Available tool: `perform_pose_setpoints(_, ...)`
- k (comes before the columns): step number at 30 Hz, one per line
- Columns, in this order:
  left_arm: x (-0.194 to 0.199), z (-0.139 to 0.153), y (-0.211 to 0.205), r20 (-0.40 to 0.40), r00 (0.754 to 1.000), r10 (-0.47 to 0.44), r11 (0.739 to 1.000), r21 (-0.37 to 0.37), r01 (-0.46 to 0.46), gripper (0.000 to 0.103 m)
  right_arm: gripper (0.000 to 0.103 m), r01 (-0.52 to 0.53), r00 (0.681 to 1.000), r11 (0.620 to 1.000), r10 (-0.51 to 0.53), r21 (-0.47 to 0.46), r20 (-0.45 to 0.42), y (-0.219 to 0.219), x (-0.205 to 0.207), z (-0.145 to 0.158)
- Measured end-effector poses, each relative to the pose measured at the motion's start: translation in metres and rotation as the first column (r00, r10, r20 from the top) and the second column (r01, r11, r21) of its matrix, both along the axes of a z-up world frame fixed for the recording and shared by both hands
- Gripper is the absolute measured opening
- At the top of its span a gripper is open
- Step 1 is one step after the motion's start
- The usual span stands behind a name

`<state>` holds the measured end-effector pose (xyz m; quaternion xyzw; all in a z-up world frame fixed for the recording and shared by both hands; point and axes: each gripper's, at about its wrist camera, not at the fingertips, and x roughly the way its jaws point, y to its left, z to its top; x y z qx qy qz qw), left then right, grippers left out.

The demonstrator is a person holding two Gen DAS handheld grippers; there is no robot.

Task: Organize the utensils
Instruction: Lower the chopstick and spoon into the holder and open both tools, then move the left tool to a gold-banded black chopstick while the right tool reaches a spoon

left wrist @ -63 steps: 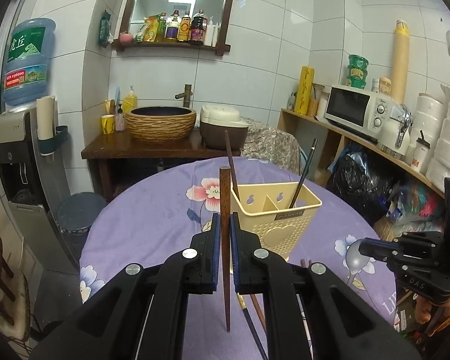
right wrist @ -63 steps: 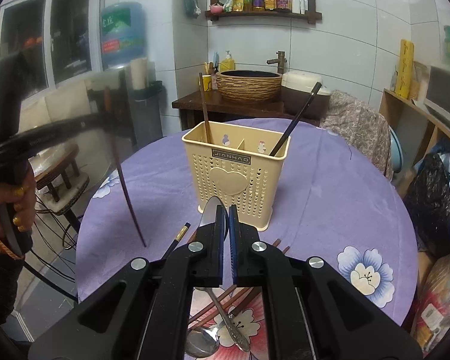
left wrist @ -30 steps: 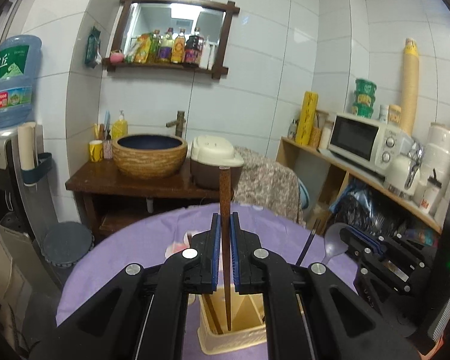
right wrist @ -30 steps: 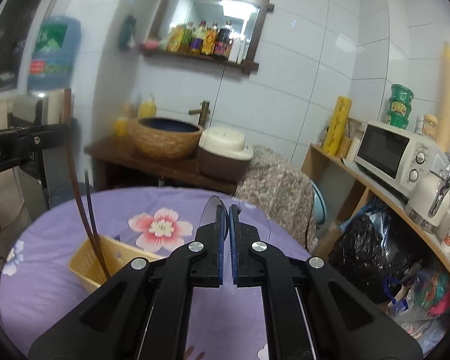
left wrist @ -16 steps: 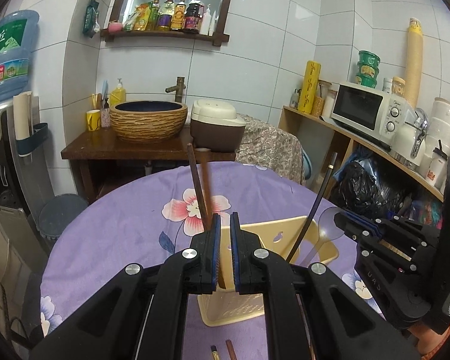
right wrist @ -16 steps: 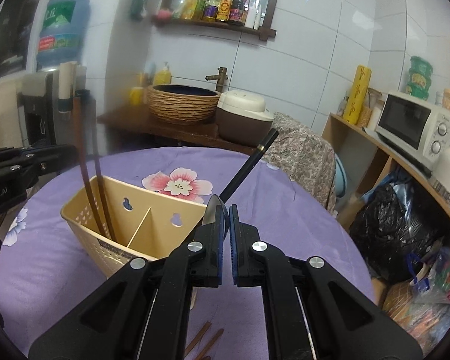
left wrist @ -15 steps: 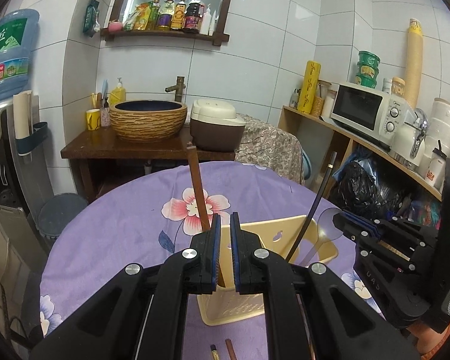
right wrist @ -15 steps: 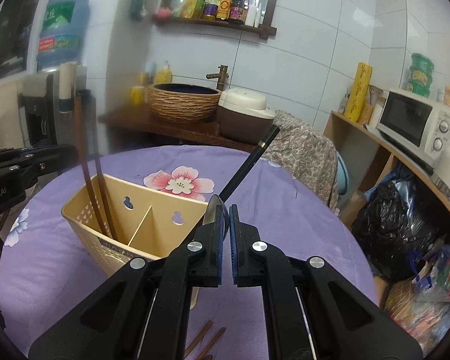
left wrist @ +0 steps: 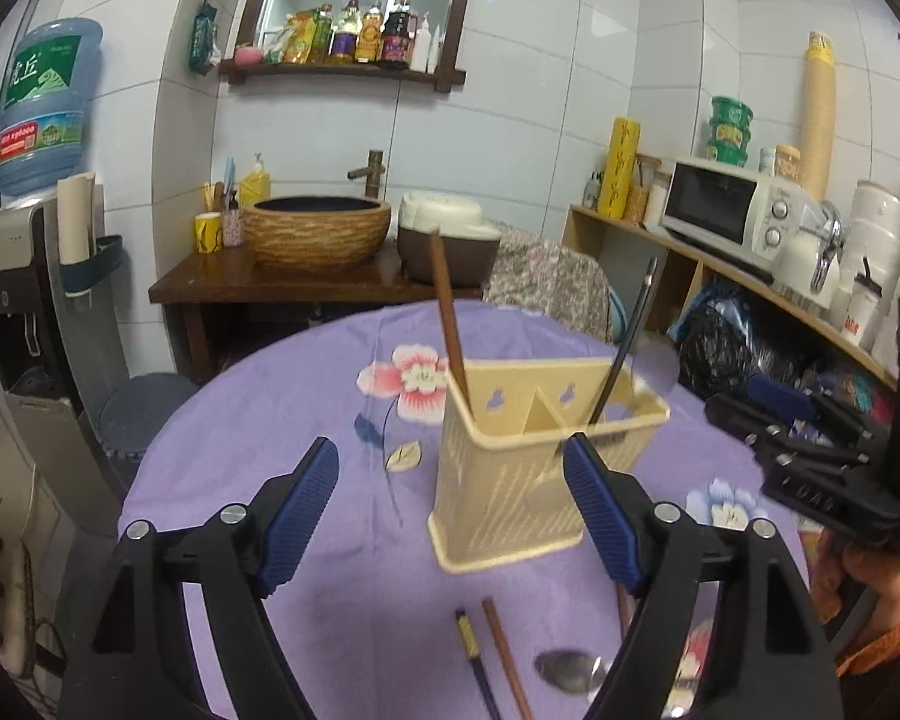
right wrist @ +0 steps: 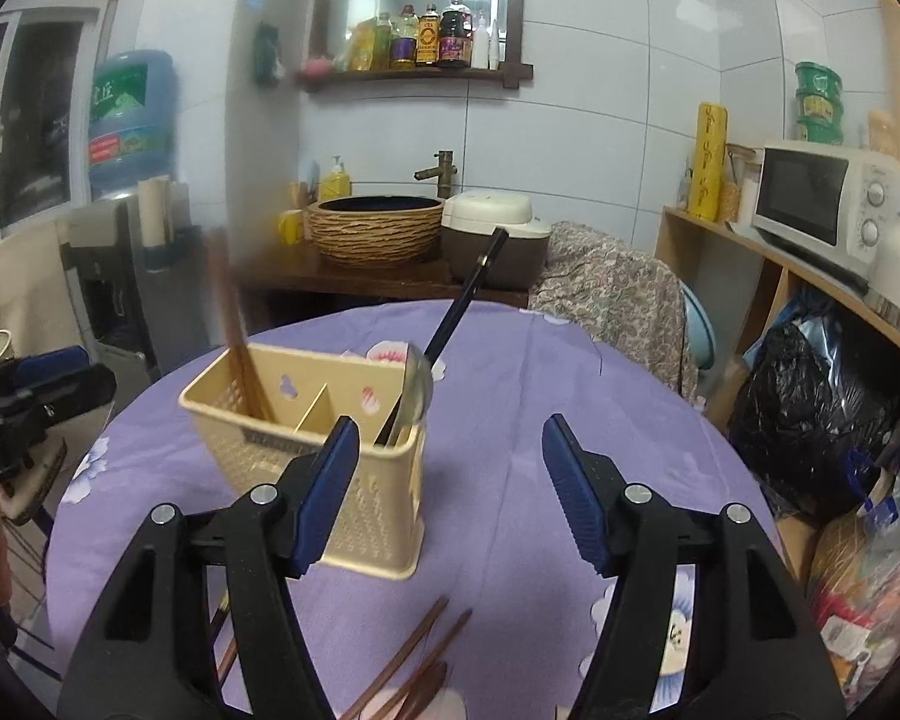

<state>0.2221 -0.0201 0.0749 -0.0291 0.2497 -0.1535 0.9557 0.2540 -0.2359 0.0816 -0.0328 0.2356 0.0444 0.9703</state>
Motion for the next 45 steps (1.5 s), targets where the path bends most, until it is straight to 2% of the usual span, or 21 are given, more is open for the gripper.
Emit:
perform_pose_setpoints(2,-0.008,-0.011,0.002,-0.026,1.000,0.000,1.000,0.018,0.001,0.080,0.072,-0.033,0.999,0.999,0.033,0.001,-0.021,0.004,-0.016,-0.008)
perform_pose_setpoints(6,-0.023,-0.046,0.001,-0.121,0.992,-0.018,0.998,0.059,0.025,0.079,0.074,-0.099,0.991,0.995,0.099,0.004,-0.088,0.017,-0.044,-0.035)
perform_pose_setpoints(9,-0.032,-0.076,0.000,-0.203,0.978,-0.039,0.997,0.060,0.052,0.068,0.074,-0.127,0.982,0.992,0.126,0.007,-0.142,0.027,-0.061,-0.062)
perform_pose_setpoints(12,-0.038,-0.104,-0.003,-0.287,0.956,-0.066,0.996,0.044,0.082,0.056,0.074,-0.132,0.975,0.991,0.123,-0.035,-0.186,0.036,-0.074,-0.090)
perform_pose_setpoints(16,-0.041,-0.124,-0.004,-0.351,0.933,-0.083,0.995,0.016,0.095,0.049,0.074,-0.136,0.965,0.990,0.126,-0.028,-0.230,0.037,-0.083,-0.111)
perform_pose_setpoints(23,-0.042,-0.133,-0.021,-0.379,0.920,-0.100,0.990,0.053,0.129,0.041,0.074,-0.121,0.963,0.992,0.122,0.017,-0.241,0.025,-0.092,-0.115)
perform_pose_setpoints(26,-0.044,-0.138,-0.032,-0.366,0.927,-0.086,0.985,0.111,0.135,0.037,0.074,-0.122,0.962,0.992,0.122,0.012,-0.245,0.026,-0.093,-0.116)
perform_pose_setpoints(28,-0.046,-0.139,-0.039,-0.348,0.935,-0.066,0.978,0.164,0.130,0.031,0.074,-0.132,0.959,0.991,0.130,0.010,-0.250,0.027,-0.092,-0.116)
perform_pose_setpoints(32,-0.046,-0.139,-0.037,-0.349,0.933,-0.082,0.974,0.169,0.148,0.016,0.074,-0.185,0.947,0.983,0.179,0.002,-0.267,0.033,-0.086,-0.113)
perform_pose_setpoints(33,-0.045,-0.140,-0.033,-0.355,0.930,-0.094,0.974,0.160,0.159,0.012,0.074,-0.216,0.938,0.976,0.210,0.008,-0.276,0.036,-0.084,-0.112)
perform_pose_setpoints(38,-0.040,-0.139,-0.019,-0.377,0.918,-0.125,0.975,0.126,0.184,0.011,0.074,-0.370,0.873,0.929,0.358,0.029,-0.332,0.052,-0.067,-0.113)
perform_pose_setpoints(40,-0.039,-0.138,-0.017,-0.382,0.915,-0.127,0.974,0.128,0.189,0.011,0.074,-0.427,0.832,0.904,0.406,0.030,-0.379,0.060,-0.055,-0.118)
perform_pose_setpoints(45,-0.036,-0.139,-0.013,-0.391,0.911,-0.131,0.978,0.101,0.184,0.011,0.074,-0.460,0.795,0.888,0.397,-0.029,-0.459,0.072,-0.030,-0.134)
